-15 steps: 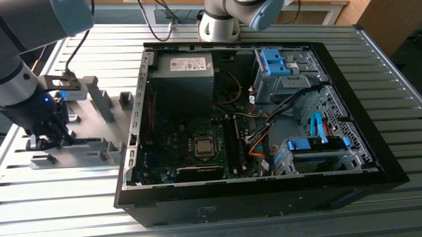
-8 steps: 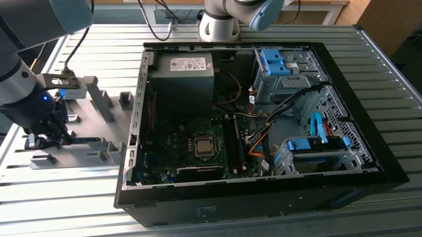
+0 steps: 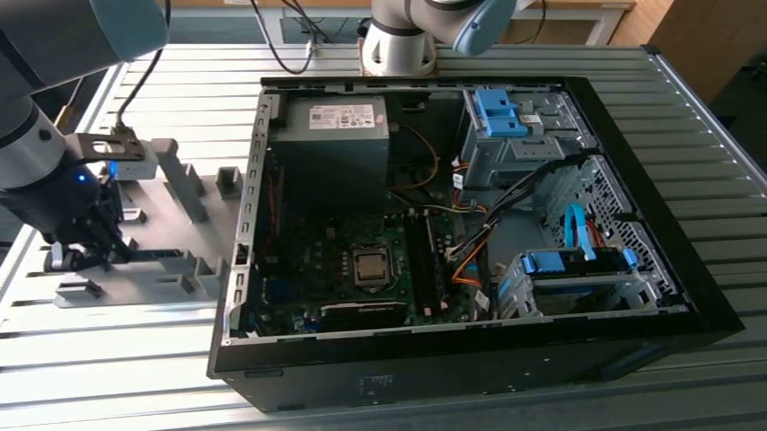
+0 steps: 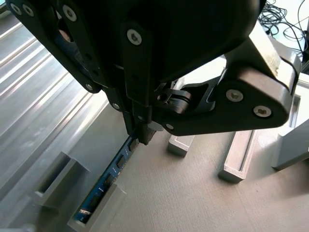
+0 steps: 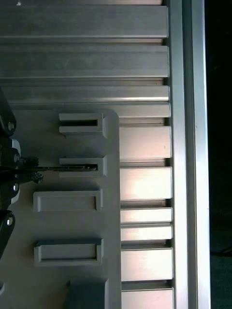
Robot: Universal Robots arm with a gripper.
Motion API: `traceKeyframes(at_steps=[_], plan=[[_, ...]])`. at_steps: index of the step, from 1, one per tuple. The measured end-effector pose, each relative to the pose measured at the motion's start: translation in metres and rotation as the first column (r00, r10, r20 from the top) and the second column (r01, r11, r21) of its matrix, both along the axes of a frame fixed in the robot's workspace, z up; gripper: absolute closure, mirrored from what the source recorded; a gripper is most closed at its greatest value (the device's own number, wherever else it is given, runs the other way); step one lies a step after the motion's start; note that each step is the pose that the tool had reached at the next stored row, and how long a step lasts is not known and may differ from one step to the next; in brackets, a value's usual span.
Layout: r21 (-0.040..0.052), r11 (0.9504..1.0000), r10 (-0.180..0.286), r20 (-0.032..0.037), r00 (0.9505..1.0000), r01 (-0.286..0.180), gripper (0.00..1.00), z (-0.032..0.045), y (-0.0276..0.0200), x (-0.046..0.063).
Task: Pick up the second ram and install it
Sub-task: 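Pick up the second ram and move it above second insertion slot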
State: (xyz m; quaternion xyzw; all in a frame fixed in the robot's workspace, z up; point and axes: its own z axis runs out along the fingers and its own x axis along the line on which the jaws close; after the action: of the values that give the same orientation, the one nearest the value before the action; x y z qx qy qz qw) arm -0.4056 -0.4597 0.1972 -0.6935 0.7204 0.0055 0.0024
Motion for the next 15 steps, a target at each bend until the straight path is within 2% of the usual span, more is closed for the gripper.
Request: traceKeyframes(at_steps=[15], plan=[[-0.0002,1.0,0.0,0.0002,1.0,0.0,0.86,0.013,0.0,0.0]])
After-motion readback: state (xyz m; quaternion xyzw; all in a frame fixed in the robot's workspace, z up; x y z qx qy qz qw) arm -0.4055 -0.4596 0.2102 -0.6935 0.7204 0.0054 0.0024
